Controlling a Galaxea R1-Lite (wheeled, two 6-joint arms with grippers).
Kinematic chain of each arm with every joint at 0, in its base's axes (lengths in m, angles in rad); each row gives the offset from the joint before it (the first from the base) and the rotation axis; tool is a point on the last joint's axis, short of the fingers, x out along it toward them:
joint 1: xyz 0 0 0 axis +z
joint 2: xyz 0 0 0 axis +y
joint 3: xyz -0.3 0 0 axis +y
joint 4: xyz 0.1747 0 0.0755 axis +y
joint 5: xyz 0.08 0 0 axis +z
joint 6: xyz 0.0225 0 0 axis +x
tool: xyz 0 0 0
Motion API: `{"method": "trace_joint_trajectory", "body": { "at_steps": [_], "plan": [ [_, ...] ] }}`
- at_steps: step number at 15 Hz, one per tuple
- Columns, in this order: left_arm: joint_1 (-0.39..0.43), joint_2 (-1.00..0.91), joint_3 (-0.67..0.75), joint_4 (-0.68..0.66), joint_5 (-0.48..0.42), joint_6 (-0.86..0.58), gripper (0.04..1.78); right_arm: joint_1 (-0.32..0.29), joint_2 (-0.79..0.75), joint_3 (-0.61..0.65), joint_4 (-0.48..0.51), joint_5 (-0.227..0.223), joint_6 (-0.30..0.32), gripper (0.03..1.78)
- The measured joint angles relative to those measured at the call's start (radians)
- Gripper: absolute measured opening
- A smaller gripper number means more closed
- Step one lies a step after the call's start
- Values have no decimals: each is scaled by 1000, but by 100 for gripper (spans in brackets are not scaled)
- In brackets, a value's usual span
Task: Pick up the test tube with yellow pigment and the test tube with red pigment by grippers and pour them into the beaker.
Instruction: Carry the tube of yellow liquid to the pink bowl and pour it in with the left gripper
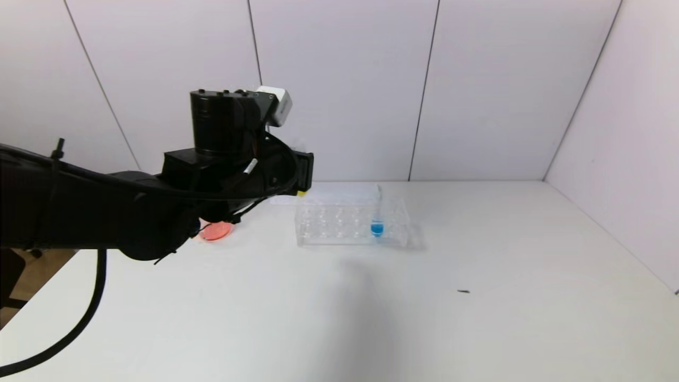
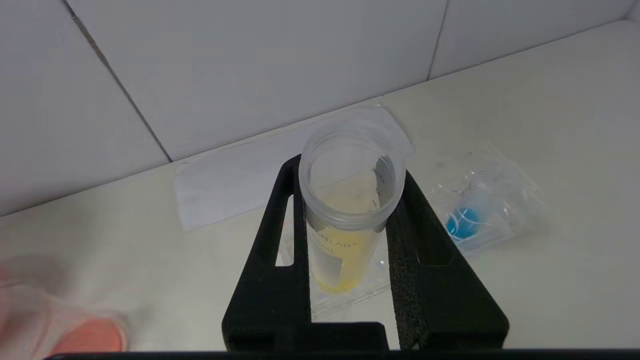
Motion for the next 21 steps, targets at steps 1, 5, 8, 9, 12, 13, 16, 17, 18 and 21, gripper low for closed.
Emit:
{"method": "trace_joint_trajectory", "body": {
  "at_steps": [1,5,8,9,12,13,16,17,18,21],
  "plan": [
    [13,-23,10,16,0,9,46,0,0,0,0,0,0,170],
    [57,-130,32,74,-1,15,46,0,0,0,0,0,0,170],
    [98,-195,57,101,-2,30,46,0,0,0,0,0,0,170],
    [114,-210,66,102,-5,32,46,0,0,0,0,0,0,170],
    [177,-251,94,103,-25,34,46,0,0,0,0,0,0,170],
    [199,-263,100,103,-42,34,46,0,0,0,0,0,0,170],
    [271,-293,111,103,-90,36,46,0,0,0,0,0,0,170],
    [300,-299,117,103,-109,35,46,0,0,0,0,0,0,170],
    [333,-304,126,103,-139,36,46,0,0,0,0,0,0,170],
    [437,-308,139,103,-237,34,46,0,0,0,0,0,0,170]
  ]
}}
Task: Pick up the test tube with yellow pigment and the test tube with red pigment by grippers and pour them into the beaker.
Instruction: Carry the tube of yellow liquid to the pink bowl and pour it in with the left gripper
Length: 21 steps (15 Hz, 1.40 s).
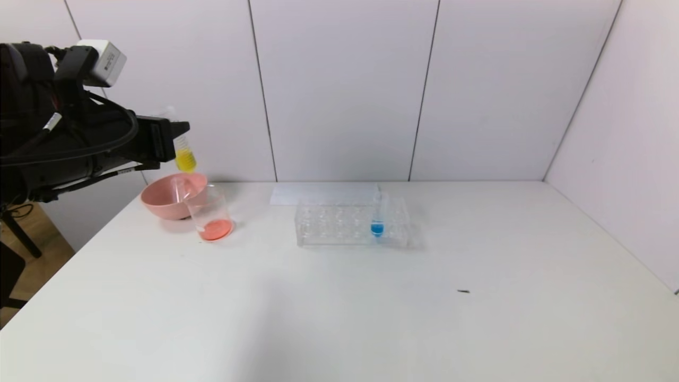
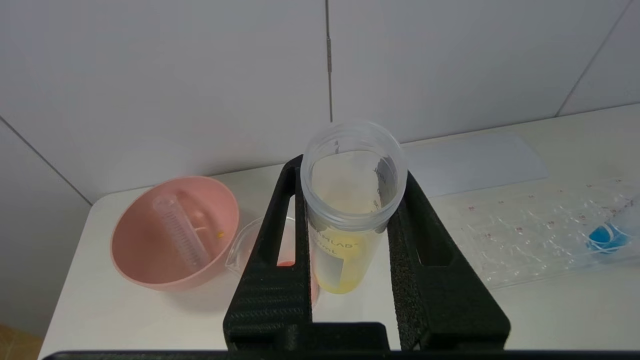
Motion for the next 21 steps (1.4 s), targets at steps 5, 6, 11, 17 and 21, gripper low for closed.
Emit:
{"method": "trace_joint_trajectory", "body": {
  "at_steps": [5,6,11,17,21],
  "plan": [
    [119,6,3,0,-24,1,46,0,0,0,0,0,0,170],
    [137,9,2,0,-30,1,46,0,0,0,0,0,0,170],
    [224,46,-5,0,-75,0,46,0,0,0,0,0,0,170],
    [275,109,-10,-3,-85,1,46,0,0,0,0,0,0,170],
    [302,142,-20,-3,-145,0,46,0,0,0,0,0,0,170]
  ]
}}
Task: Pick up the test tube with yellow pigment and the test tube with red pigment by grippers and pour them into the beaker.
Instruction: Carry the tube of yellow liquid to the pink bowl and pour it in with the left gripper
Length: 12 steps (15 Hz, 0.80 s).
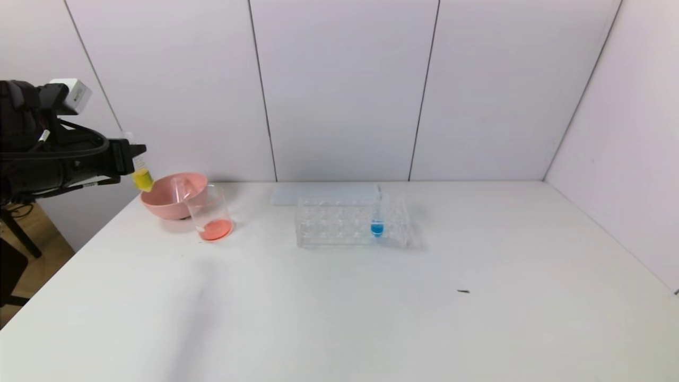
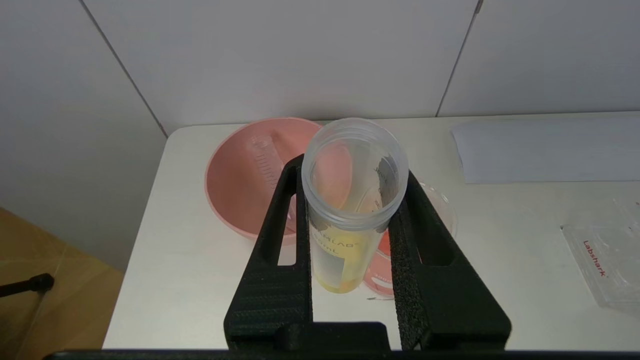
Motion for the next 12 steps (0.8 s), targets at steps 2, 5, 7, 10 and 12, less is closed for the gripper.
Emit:
{"method": "trace_joint_trajectory", "body": {
  "at_steps": [2,5,7,10,12],
  "plan": [
    [5,14,-2,0,-1,0,46,0,0,0,0,0,0,170],
    [6,31,-5,-1,-1,4,46,0,0,0,0,0,0,170],
    [7,42,-10,1,-8,21,46,0,0,0,0,0,0,170],
    [19,59,-13,2,-52,26,46,0,0,0,0,0,0,170],
    [23,72,-18,5,-68,26,46,0,0,0,0,0,0,170]
  ]
}}
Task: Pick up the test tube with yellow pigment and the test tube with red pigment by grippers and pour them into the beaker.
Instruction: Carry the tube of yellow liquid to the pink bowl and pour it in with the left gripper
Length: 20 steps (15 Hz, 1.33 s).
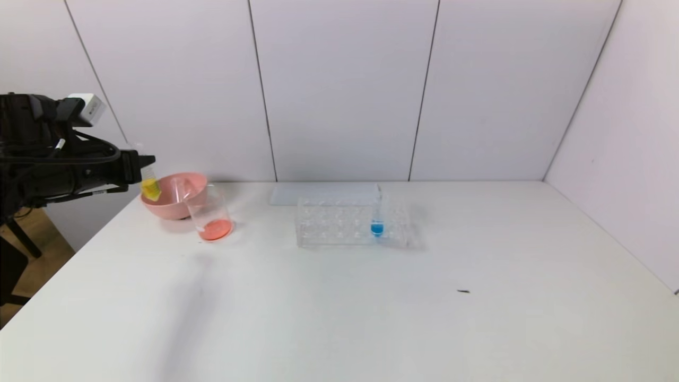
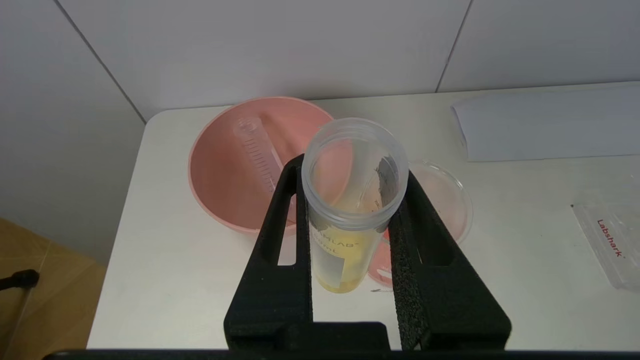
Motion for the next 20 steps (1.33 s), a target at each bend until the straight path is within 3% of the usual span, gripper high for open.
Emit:
{"method": "trace_joint_trajectory", "body": {
  "at_steps": [20],
  "plan": [
    [19,55,-47,81,-3,56,46,0,0,0,0,0,0,170]
  ]
}}
